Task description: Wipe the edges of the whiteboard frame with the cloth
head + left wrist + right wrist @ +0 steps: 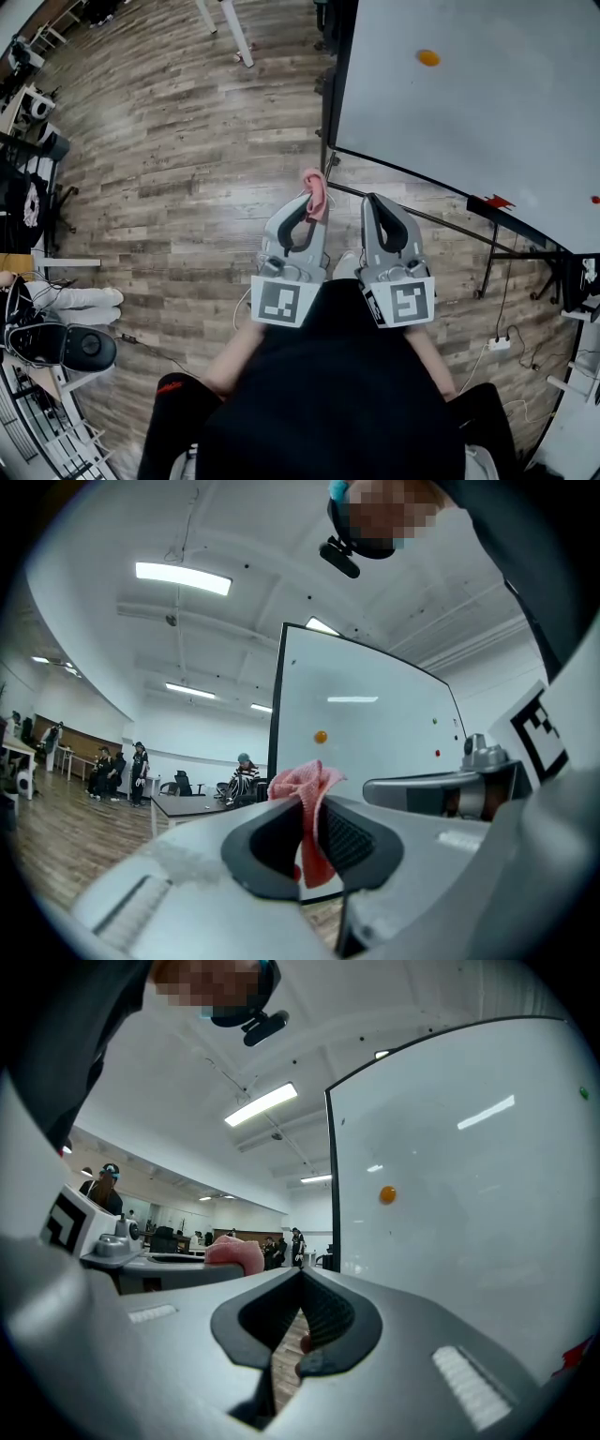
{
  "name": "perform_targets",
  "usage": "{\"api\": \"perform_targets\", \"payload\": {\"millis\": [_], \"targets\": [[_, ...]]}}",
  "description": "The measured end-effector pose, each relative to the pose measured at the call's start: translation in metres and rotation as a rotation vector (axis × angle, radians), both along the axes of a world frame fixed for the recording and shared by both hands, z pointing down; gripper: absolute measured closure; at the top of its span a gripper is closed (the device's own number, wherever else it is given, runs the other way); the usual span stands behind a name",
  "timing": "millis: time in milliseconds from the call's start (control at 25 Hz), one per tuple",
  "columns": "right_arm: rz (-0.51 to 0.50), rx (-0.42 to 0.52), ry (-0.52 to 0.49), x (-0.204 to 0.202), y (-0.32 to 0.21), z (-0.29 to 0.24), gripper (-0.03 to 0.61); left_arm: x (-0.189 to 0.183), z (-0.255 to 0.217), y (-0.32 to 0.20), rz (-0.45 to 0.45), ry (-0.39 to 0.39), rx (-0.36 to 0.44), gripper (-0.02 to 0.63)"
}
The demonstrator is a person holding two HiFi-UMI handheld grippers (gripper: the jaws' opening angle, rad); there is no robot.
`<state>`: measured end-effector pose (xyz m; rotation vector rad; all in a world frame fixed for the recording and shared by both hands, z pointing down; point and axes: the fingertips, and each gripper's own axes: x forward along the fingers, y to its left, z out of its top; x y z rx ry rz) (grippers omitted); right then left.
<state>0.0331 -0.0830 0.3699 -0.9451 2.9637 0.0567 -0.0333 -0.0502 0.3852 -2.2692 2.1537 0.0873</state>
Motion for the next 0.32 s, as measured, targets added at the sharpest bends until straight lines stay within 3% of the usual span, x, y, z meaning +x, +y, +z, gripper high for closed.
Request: {"api": "perform_targets", "payload": {"millis": [320], "targets": [[0.019,-0.003,-0.003,0.0113,0.0011,-0.0011,0.578,0.01,-0.0025,-0.0002,0.008,-0.002,0.006,0.572]]}}
